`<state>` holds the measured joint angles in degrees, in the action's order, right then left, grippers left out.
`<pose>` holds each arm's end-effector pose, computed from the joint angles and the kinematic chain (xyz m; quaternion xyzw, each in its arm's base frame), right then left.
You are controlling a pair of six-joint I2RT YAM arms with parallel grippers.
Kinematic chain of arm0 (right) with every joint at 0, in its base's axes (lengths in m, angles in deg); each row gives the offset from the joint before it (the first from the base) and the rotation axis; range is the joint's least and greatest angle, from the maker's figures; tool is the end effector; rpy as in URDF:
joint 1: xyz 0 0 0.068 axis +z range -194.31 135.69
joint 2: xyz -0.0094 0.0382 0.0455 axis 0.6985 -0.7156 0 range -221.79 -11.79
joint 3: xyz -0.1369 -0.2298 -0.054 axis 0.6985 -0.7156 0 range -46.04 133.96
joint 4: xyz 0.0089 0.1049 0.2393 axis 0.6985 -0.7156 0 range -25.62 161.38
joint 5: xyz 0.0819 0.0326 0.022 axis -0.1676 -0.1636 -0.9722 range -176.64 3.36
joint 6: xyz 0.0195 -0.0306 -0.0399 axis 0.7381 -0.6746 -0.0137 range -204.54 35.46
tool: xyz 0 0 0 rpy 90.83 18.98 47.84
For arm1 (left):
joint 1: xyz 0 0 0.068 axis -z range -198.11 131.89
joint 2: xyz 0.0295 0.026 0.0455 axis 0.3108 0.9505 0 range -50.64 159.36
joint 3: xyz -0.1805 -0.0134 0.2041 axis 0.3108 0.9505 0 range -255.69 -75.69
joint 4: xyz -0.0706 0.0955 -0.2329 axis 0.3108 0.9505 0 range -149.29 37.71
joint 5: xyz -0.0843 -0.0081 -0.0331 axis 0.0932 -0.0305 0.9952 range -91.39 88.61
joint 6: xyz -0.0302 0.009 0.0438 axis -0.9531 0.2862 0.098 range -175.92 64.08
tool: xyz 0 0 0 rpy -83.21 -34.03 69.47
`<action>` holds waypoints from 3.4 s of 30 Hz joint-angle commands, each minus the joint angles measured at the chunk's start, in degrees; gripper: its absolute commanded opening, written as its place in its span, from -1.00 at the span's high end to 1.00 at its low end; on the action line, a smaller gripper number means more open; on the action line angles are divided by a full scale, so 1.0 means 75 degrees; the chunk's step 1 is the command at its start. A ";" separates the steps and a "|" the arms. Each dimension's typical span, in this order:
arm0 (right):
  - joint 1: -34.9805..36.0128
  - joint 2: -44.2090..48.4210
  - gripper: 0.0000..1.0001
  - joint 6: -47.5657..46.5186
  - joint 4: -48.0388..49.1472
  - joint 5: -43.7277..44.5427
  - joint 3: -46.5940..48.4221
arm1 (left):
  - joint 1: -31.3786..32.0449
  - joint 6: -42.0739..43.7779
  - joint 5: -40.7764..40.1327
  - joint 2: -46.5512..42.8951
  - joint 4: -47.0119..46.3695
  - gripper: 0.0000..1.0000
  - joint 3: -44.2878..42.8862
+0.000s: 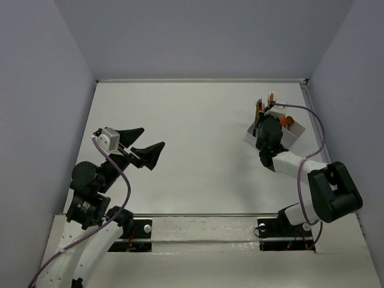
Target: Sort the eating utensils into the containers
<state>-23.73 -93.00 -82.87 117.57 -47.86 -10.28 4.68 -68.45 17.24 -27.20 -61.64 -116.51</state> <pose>0.2848 0.0832 0.2432 0.1242 0.6924 -0.0993 0.7037 0.0833 -0.0473 0.3854 0.1826 0.5539 -0.3335 0.7407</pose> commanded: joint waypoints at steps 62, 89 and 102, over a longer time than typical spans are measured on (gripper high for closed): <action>0.3549 -0.0210 -0.35 0.4957 -0.7648 -0.6427 0.0351 | 0.0032 -0.0016 0.0070 -0.0114 -0.0402 -0.98 0.0005; 0.3702 -0.2554 0.02 0.3492 -0.9745 -0.4046 0.3246 | 0.0032 -0.0028 0.0035 -0.0196 -0.0402 -0.98 0.0005; 0.4276 -0.3141 0.55 0.3211 -1.0155 -0.3964 0.3833 | 0.0032 -0.0039 0.0047 -0.0219 -0.0425 -0.98 0.0005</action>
<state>6.17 -114.42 -58.43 42.58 -76.51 17.94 4.70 -68.45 17.24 -28.08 -61.64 -116.51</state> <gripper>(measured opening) 0.316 0.988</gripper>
